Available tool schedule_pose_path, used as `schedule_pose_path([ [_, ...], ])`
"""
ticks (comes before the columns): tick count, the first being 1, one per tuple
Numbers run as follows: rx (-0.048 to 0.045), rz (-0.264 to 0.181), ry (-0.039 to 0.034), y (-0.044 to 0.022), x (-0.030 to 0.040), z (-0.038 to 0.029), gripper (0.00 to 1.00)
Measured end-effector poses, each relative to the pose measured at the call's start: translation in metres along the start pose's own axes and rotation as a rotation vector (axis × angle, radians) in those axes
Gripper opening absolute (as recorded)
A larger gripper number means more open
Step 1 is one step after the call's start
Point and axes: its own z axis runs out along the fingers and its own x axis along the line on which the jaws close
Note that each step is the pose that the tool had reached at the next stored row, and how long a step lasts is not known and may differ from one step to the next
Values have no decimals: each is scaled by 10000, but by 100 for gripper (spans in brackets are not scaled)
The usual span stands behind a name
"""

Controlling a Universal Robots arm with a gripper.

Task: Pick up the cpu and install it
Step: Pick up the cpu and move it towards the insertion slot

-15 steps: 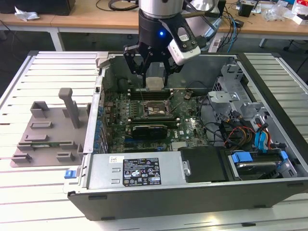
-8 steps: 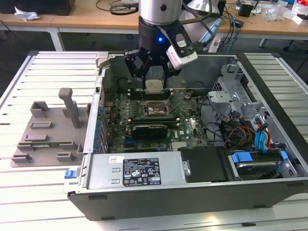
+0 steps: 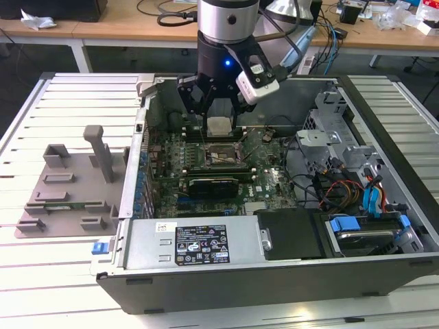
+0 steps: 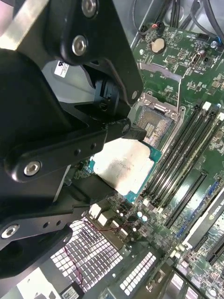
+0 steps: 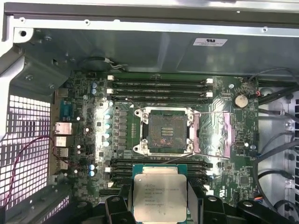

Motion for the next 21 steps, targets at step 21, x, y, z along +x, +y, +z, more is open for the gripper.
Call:
schedule_pose_path([
  [21, 0, 0, 0, 250, -6, 284, 55],
])
